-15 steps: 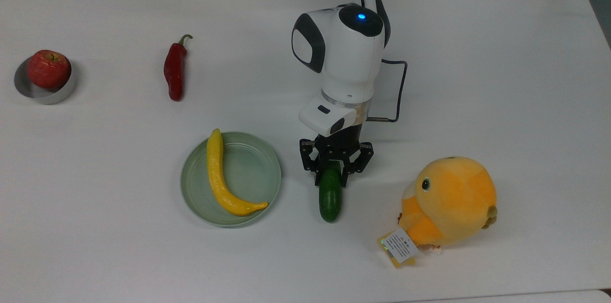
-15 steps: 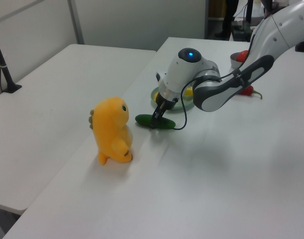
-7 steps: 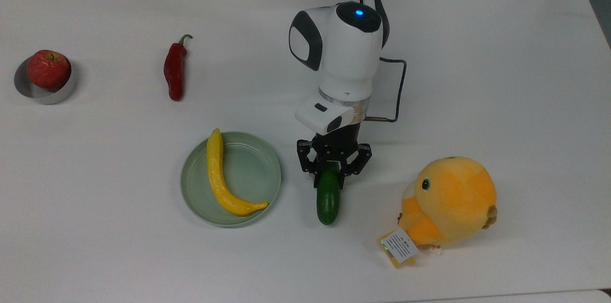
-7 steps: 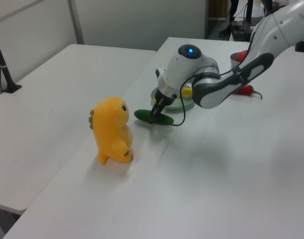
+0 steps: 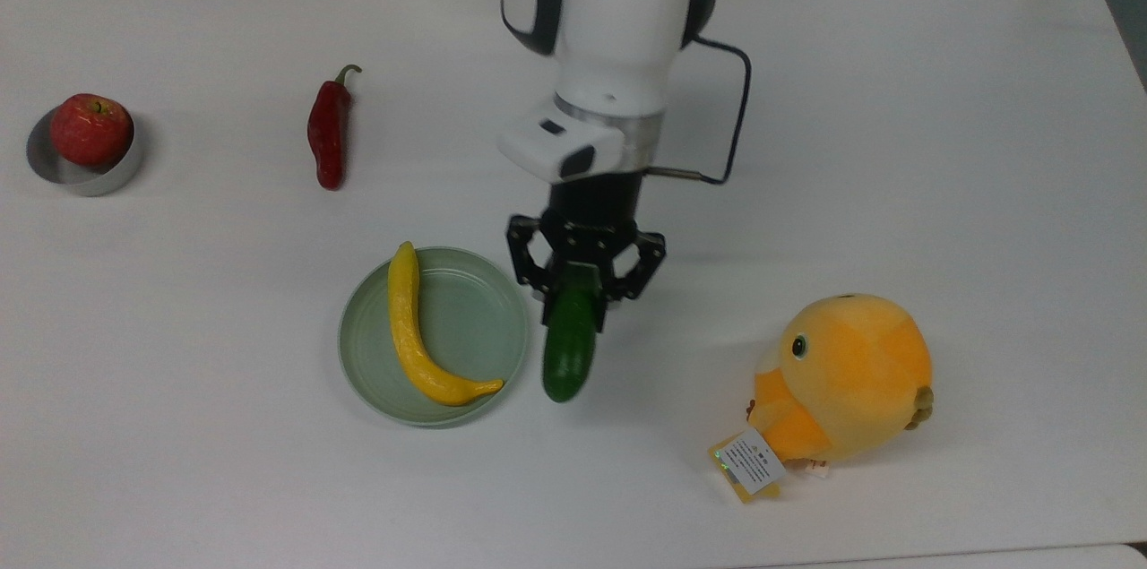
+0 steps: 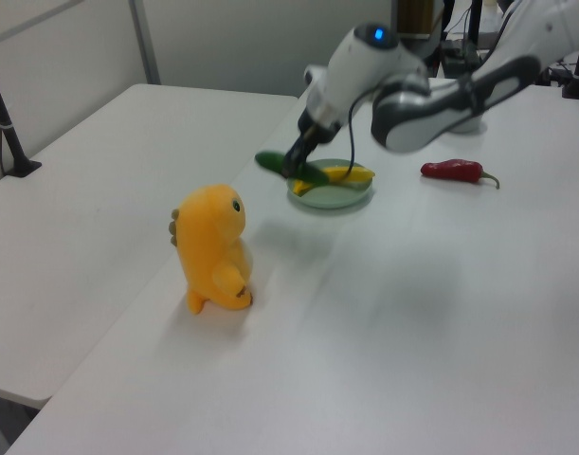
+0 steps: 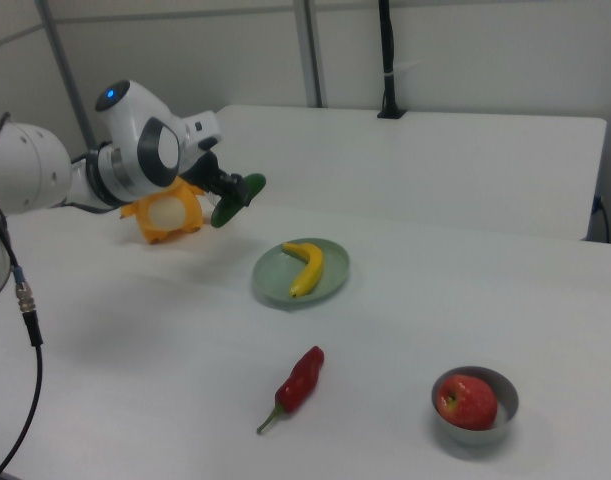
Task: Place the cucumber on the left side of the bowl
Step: 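Lift the cucumber and carry it past the plate toward the apple bowl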
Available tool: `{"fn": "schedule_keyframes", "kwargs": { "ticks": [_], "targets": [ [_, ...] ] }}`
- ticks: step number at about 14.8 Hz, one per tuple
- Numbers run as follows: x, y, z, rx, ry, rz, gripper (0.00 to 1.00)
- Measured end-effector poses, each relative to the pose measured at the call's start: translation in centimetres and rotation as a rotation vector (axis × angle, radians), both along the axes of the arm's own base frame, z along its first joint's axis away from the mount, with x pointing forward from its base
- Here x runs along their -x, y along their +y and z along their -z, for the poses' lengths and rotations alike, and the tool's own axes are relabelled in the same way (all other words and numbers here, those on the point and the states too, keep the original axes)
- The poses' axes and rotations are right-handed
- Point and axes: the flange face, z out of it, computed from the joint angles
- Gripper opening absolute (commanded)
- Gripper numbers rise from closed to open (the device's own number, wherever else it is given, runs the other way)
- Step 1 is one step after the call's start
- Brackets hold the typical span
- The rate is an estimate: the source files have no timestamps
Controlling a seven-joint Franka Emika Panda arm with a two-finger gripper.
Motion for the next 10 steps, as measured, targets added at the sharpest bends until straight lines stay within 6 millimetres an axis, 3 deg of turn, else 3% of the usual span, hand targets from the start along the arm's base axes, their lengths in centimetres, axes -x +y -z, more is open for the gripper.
{"fn": "schedule_keyframes", "kwargs": {
  "ticks": [2, 6, 10],
  "targets": [
    [1.2, -3.0, -4.0, -0.019, 0.002, 0.061, 0.33],
    [4.2, -7.4, -9.4, -0.055, 0.08, 0.173, 0.33],
    [7.3, -12.2, -13.4, -0.049, 0.224, 0.11, 0.33]
  ]
}}
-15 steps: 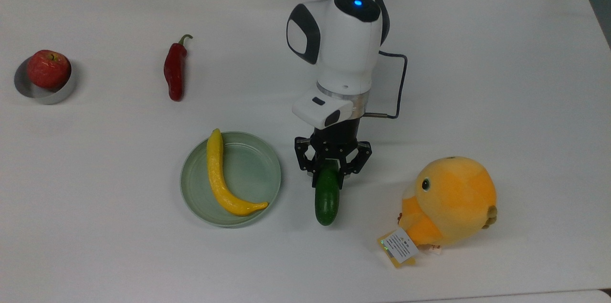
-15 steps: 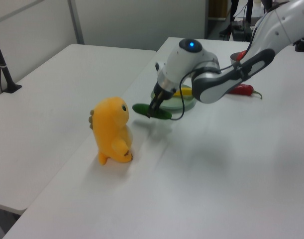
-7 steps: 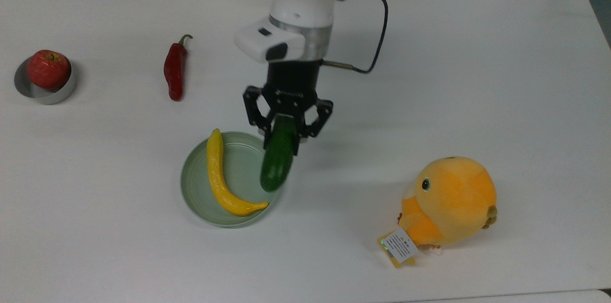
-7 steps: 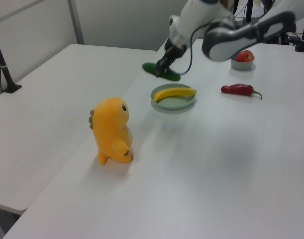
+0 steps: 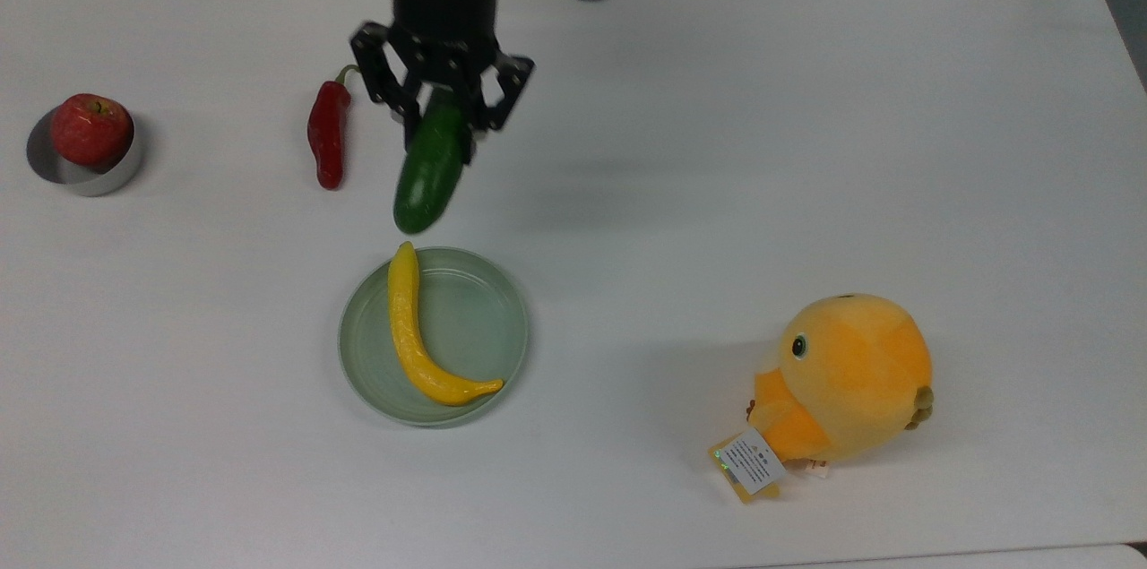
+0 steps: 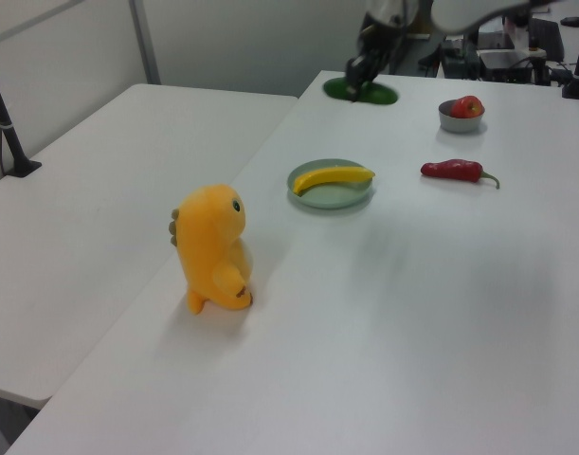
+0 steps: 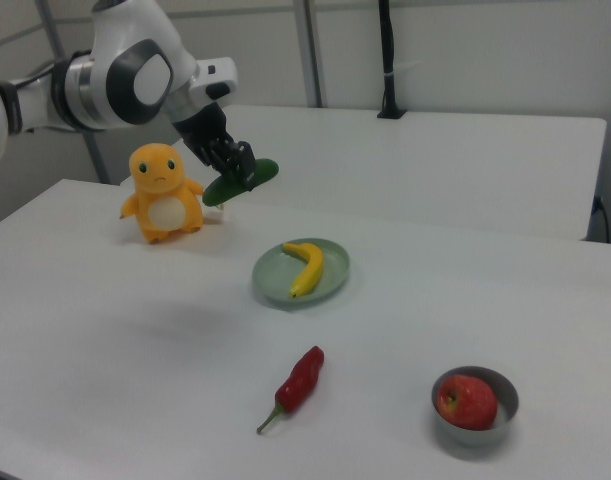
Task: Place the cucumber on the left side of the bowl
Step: 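Lift the cucumber and carry it past the plate toward the apple bowl, then lower the cucumber onto the table beside the metal bowl and release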
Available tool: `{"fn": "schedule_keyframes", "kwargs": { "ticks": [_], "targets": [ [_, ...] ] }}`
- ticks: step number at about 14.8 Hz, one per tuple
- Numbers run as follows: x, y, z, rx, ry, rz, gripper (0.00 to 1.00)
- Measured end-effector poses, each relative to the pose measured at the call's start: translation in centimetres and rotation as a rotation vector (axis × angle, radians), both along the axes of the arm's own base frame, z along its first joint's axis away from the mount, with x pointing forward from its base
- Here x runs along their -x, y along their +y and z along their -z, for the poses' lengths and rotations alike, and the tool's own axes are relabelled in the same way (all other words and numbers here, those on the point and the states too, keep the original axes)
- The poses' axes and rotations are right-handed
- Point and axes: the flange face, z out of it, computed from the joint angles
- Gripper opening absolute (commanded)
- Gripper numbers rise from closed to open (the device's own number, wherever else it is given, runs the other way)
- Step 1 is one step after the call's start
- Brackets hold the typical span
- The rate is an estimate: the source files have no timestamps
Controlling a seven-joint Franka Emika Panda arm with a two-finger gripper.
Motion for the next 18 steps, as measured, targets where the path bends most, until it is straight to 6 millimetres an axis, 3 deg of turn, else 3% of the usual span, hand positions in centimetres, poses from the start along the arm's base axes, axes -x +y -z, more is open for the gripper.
{"fn": "schedule_keyframes", "kwargs": {
  "ticks": [5, 8, 10, 13, 18],
  "targets": [
    [4.0, -10.7, -2.8, -0.006, 0.157, -0.201, 0.35],
    [6.2, -16.8, -2.9, 0.007, 0.222, -0.291, 0.36],
    [7.2, -20.1, -1.7, 0.015, 0.256, -0.326, 0.36],
    [9.0, -24.4, 1.8, 0.004, 0.326, -0.366, 0.36],
    [11.6, -30.8, 5.7, -0.002, 0.391, -0.4, 0.36]
  ]
}}
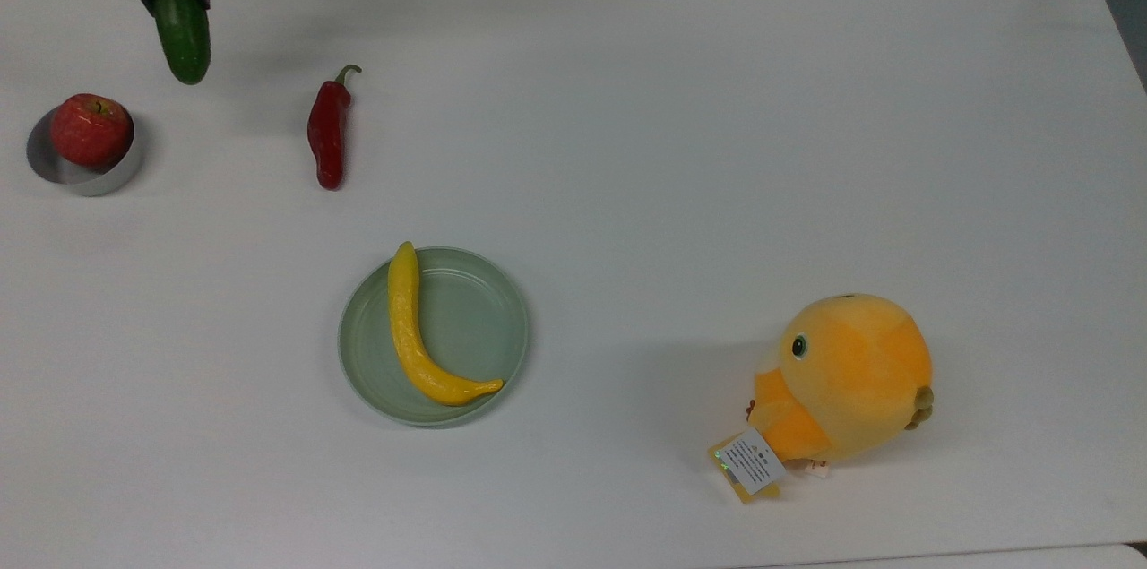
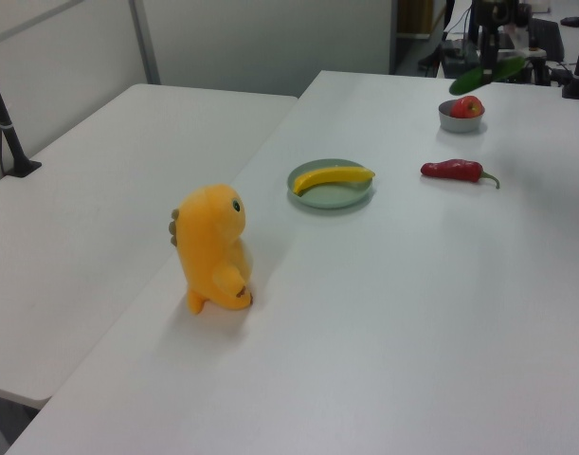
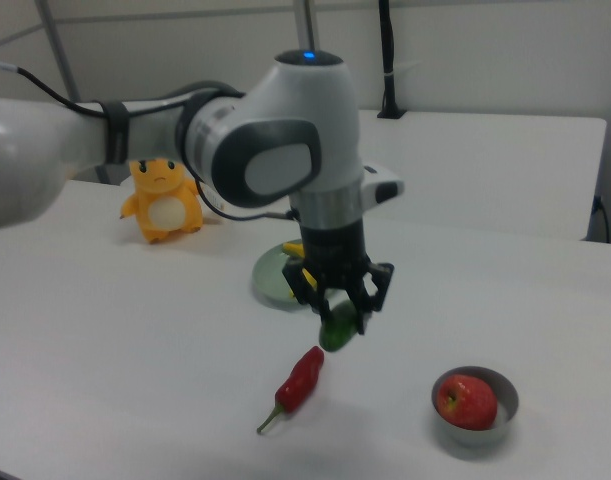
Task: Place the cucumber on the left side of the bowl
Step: 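Lower the cucumber onto the table beside the metal bowl and release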
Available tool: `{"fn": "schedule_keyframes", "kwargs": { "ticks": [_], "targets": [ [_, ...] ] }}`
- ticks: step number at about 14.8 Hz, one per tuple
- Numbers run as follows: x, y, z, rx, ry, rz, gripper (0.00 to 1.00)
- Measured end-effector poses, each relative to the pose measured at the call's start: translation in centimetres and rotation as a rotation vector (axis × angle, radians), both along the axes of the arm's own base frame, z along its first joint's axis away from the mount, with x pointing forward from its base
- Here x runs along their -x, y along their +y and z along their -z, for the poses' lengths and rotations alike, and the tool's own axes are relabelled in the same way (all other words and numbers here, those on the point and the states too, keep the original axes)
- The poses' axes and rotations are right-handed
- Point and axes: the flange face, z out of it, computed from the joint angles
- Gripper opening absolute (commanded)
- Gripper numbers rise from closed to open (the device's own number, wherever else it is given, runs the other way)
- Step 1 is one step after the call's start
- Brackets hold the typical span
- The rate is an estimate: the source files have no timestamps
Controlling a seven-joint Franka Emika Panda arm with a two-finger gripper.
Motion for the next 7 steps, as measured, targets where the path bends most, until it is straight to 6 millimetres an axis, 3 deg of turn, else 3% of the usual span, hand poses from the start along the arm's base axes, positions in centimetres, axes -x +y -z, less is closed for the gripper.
{"fn": "schedule_keyframes", "kwargs": {
  "ticks": [3, 6, 7],
  "targets": [
    [-0.2, -1.9, 3.5, 0.04, -0.034, 0.002, 0.36],
    [-0.5, -2.6, 9.1, 0.094, -0.085, 0.003, 0.36],
    [-0.5, -2.7, 10.1, 0.104, -0.093, 0.004, 0.36]
  ]
}}
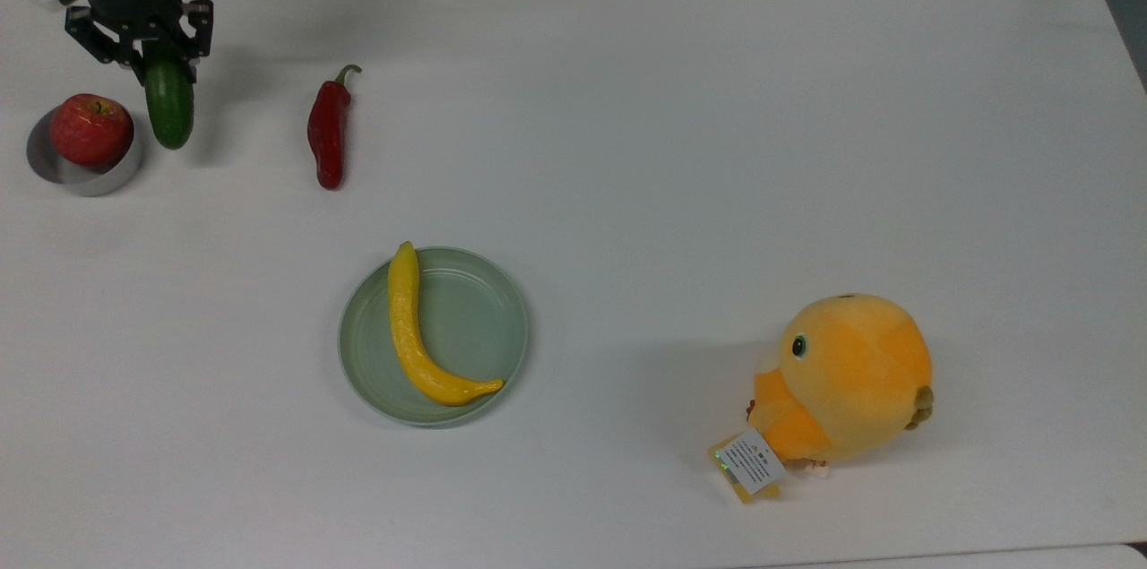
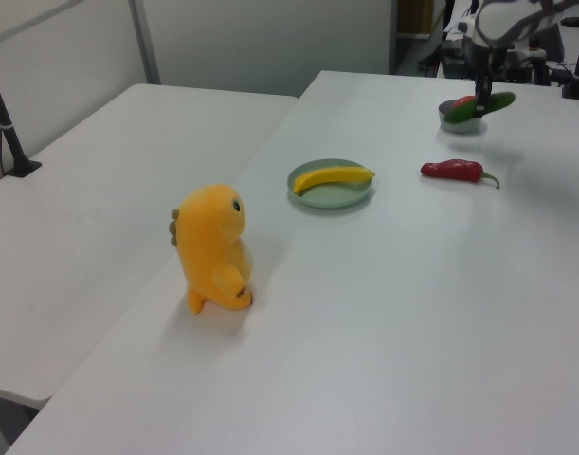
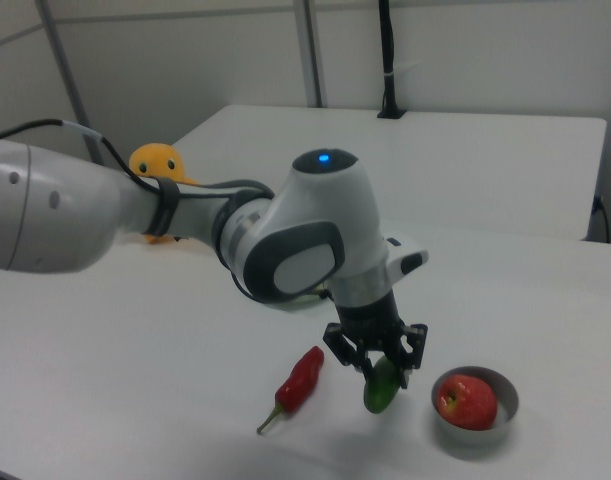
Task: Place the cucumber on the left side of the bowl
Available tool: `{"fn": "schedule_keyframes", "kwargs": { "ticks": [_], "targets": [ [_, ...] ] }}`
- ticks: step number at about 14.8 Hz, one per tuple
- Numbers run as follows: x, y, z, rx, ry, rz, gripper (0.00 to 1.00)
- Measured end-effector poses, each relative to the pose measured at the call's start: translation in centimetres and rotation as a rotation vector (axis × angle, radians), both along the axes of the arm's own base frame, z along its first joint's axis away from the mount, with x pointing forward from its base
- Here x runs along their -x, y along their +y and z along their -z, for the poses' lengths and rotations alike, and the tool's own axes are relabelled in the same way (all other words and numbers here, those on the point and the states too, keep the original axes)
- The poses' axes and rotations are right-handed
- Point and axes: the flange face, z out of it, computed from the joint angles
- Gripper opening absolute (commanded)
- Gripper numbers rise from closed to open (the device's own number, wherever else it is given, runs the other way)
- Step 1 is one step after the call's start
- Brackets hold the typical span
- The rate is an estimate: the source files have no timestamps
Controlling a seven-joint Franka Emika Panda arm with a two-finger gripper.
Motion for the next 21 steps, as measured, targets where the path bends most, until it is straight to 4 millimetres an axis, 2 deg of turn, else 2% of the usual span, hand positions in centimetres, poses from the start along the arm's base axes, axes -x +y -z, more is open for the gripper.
{"fn": "schedule_keyframes", "kwargs": {
  "ticks": [2, 3, 5, 8, 10, 12, 14, 18, 19, 21],
  "targets": [
    [-0.2, -0.2, 1.6, 0.018, -0.009, -0.001, 0.37],
    [-0.5, -0.3, 2.5, 0.03, -0.013, -0.003, 0.42],
    [-0.9, -0.4, 3.7, 0.045, -0.016, -0.007, 0.44],
    [-1.2, -0.5, 4.8, 0.057, -0.017, -0.01, 0.78],
    [-1.2, -0.5, 4.9, 0.058, -0.016, -0.01, 0.89],
    [-1.2, -0.6, 4.9, 0.058, -0.016, -0.01, 0.92],
    [-1.2, -0.6, 4.9, 0.058, -0.017, -0.01, 0.99],
    [-1.5, -0.5, 3.4, 0.059, -0.034, -0.005, 1.0],
    [-1.6, -0.3, 2.3, 0.046, -0.026, -0.002, 1.0],
    [-2.0, 0.9, -1.4, 0.001, 0.011, 0.008, 1.0]
  ]
}}
